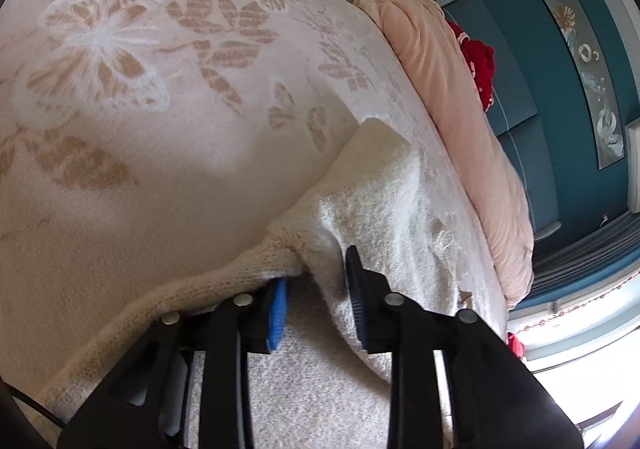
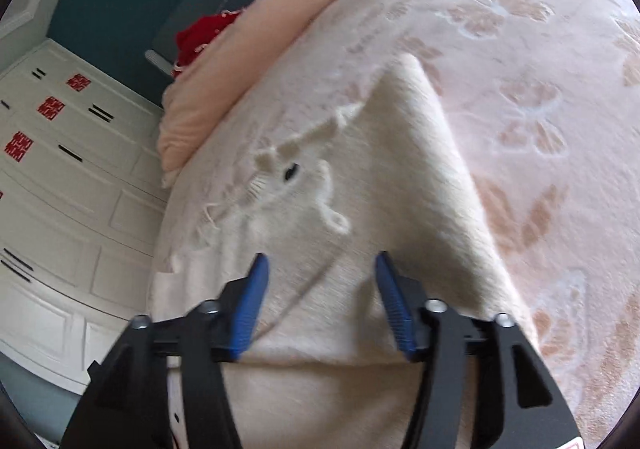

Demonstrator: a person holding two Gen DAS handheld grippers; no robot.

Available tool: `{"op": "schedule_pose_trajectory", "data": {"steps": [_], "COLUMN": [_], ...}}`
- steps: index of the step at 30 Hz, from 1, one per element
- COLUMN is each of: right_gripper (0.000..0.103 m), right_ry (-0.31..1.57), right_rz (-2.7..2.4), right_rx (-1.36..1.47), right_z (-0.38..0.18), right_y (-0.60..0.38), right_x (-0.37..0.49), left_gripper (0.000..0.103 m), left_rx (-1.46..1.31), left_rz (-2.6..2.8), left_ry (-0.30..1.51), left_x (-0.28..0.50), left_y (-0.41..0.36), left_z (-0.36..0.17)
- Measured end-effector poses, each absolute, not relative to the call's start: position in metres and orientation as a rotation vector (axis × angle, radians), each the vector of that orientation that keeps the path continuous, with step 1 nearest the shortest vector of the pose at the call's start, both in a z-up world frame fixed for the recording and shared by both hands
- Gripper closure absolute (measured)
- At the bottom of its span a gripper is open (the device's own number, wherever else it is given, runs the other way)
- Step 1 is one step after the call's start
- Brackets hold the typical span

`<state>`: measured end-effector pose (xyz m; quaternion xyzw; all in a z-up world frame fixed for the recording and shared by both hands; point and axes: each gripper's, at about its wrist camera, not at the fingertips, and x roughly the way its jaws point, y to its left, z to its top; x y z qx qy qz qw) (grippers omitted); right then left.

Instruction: Fold small clothes

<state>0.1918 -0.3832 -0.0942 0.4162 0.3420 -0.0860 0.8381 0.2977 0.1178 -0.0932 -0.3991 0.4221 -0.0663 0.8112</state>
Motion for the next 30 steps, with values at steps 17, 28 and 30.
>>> {"op": "schedule_pose_trajectory", "data": {"steps": [17, 28, 30], "right_gripper": [0.095, 0.095, 0.092], "right_ry": [0.839, 0.799, 0.795], "right_rz": [-0.205, -0.209, -0.216], "right_rx": [0.668, 0.684, 0.673], "right_z": [-0.095, -0.093, -0.085], "right_y": [-0.365, -0.373, -0.374], "right_x": [0.216, 0.198, 0.193], "left_gripper": [0.094, 0.092, 0.091], "left_rx": [-0.803, -0.685, -0.683], "left_rz": [-0.143, -0.137, -0.138], "left_ry": [0.880, 0.897, 0.903], "left_x": [0.301, 0.301, 0.301], "left_y": [0.117, 0.103, 0.104], "left_z": [-0.097, -0.093, -0.095]}}
